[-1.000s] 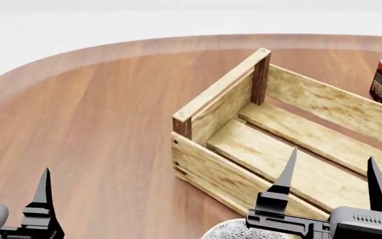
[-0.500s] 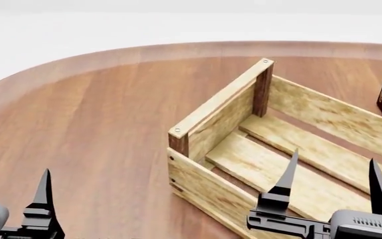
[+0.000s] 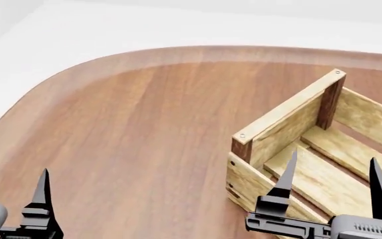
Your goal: Pick up the salad dressing and put it in the tray.
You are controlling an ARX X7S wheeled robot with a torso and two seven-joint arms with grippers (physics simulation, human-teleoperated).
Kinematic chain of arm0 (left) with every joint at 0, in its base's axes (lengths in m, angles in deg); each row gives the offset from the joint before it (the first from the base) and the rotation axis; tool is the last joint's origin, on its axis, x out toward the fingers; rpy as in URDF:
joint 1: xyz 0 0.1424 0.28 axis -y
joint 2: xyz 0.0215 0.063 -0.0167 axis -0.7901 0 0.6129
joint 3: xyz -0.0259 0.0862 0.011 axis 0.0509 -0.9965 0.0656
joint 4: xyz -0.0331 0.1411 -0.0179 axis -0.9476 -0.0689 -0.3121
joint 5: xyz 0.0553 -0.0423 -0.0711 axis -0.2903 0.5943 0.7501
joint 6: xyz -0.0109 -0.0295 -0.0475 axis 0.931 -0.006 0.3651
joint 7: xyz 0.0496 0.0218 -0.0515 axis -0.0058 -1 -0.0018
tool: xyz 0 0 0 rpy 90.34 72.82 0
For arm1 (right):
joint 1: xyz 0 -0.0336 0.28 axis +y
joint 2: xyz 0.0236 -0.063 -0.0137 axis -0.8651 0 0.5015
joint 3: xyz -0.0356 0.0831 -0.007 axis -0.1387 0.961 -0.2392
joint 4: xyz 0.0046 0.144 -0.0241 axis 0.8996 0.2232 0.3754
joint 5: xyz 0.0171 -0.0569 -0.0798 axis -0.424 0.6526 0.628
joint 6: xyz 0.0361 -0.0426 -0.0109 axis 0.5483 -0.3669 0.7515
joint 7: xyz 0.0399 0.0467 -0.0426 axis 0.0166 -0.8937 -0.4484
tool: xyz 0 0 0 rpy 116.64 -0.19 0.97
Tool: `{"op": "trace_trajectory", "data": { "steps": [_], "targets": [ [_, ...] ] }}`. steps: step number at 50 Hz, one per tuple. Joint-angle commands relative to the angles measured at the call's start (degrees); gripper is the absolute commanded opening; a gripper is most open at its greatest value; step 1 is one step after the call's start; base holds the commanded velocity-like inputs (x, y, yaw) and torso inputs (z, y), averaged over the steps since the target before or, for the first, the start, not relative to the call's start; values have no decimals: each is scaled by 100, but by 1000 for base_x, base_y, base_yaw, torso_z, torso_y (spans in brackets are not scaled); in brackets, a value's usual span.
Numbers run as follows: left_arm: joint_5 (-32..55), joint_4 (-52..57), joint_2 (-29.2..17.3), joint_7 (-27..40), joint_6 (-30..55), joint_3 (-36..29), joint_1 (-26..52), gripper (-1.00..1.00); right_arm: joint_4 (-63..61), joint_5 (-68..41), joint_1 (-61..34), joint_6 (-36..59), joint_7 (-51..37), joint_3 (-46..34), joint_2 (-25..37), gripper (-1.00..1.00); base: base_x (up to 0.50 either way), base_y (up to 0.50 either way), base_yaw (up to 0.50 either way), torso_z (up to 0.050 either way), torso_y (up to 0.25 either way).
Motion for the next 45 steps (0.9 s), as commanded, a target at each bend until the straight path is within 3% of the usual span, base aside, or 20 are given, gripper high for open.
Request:
{"op": "trace_trajectory", "data": {
  "steps": [1,31,37,45],
  "targets": [
    [10,-31,-19,22,-30,-29,-1,100,-5,19,21,-46,-12,-39,38,100,0,0,500,0,0],
    [120,-4,-85,92,31,-44,54,100,88,-288,-82,198,63,-71,128,100,0,0,467,0,0],
    [134,-35,-93,100,4,-38,38,100,-60,-140,-300,974,141,-301,550,100,0,0,0,0,0],
    [243,-27,-100,66,17,-37,-43,100,-421,-1043,-339,1654,1018,13,1336,100,0,0,0,0,0]
  ]
}}
